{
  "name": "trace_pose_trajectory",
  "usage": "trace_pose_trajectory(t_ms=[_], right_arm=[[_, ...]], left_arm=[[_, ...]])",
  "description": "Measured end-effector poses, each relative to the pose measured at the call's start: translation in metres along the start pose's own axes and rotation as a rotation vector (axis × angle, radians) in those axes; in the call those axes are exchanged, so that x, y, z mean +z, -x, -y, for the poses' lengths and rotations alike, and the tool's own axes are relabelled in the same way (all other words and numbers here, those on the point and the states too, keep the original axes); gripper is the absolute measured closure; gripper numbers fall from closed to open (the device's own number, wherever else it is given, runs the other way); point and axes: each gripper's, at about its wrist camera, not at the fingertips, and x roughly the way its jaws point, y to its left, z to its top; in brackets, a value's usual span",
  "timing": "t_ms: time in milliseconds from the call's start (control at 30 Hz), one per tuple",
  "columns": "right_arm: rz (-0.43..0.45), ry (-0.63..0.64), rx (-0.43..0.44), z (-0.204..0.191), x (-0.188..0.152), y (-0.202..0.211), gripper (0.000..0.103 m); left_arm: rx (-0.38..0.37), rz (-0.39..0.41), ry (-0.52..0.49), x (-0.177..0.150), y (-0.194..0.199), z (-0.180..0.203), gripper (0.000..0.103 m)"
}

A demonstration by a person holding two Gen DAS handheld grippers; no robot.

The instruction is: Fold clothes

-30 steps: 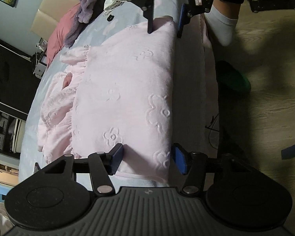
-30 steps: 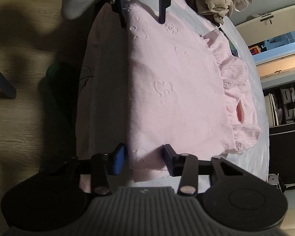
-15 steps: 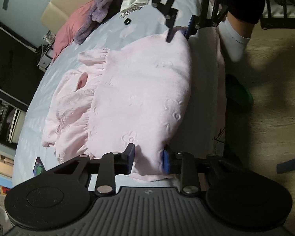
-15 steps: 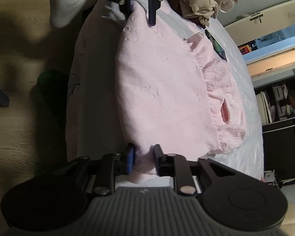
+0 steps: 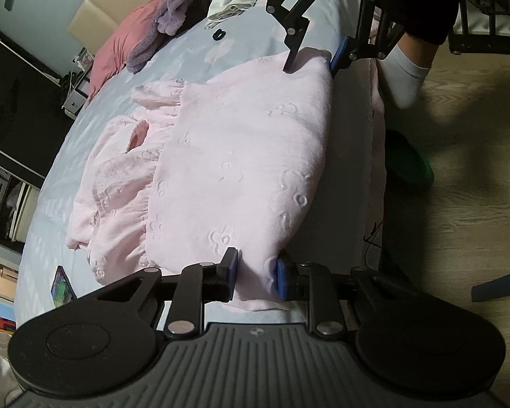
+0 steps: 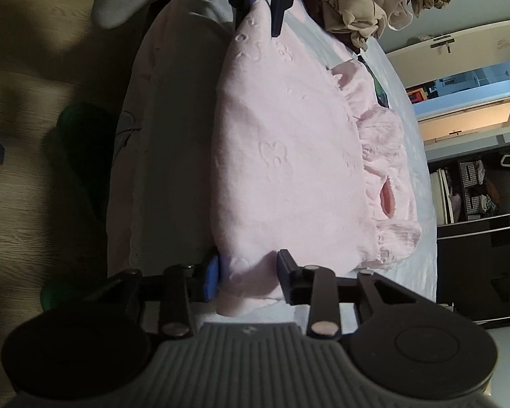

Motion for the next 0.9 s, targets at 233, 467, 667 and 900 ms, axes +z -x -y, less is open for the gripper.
trace_pose_trajectory(t_ms=[233, 467, 667, 900], right_arm=[[-0.007, -0.012, 0.028, 0.003, 0.000, 0.000, 0.079], [-0.005, -0.046, 0.046, 0.015, 0.000, 0.008, 0.096], [0.023, -0.090, 0.064, 0.037, -0.002, 0.021, 0.097], [0.034, -0.091, 0.119, 0.041, -0.001, 0.034, 0.097]], left_arm=[[-0.011, -0.004, 0.004, 0.001, 0.001, -0.001, 0.087], [-0.037, -0.001, -0.002, 0.000, 0.005, -0.005, 0.098], [-0.044, 0.014, -0.003, 0.001, 0.011, -0.014, 0.100], [-0.113, 0.022, 0.013, 0.001, 0.016, -0.021, 0.100]])
